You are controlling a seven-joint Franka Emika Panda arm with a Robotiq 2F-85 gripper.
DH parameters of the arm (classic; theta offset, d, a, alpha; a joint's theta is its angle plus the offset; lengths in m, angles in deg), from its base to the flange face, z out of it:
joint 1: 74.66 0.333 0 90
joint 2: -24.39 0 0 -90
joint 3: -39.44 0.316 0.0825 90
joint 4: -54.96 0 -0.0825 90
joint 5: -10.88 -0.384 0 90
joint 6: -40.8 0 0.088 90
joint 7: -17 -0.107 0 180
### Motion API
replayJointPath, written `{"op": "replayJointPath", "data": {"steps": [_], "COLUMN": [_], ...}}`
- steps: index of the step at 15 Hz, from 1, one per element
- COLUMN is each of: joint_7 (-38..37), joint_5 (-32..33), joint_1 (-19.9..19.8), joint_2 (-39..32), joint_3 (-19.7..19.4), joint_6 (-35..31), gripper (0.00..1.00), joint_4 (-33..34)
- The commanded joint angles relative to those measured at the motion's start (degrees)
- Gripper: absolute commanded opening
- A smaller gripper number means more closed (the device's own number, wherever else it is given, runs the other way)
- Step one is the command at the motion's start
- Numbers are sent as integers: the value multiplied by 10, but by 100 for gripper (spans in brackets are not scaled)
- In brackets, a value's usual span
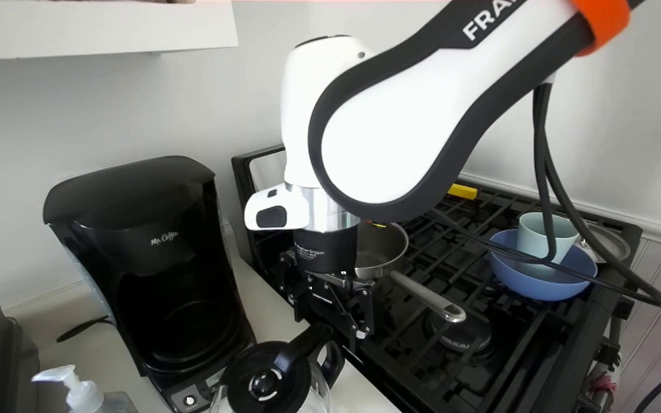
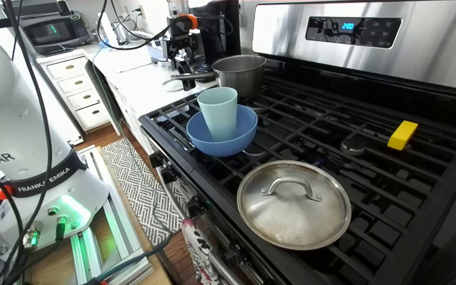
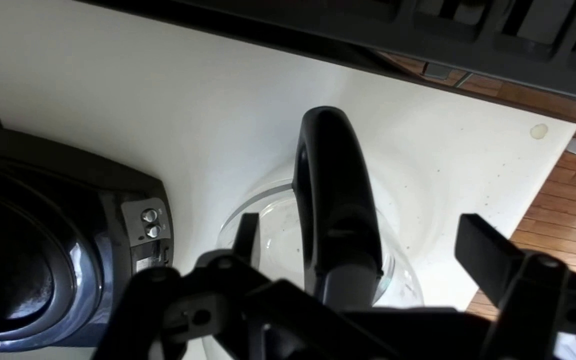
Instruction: Pick up the coffee jar and put it on the top right cooker on the hob of the stove
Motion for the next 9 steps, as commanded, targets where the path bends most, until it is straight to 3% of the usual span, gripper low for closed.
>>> {"op": "replayJointPath", "data": {"steps": [1, 9], "joint_7": [41, -21], "joint_5": [4, 4], "joint_1": [-13, 1], "joint_2": [-36, -40], "joint_3": [13, 31], "joint_6": [-1, 17], "gripper": [100, 99], "joint_4": [31, 54]}}
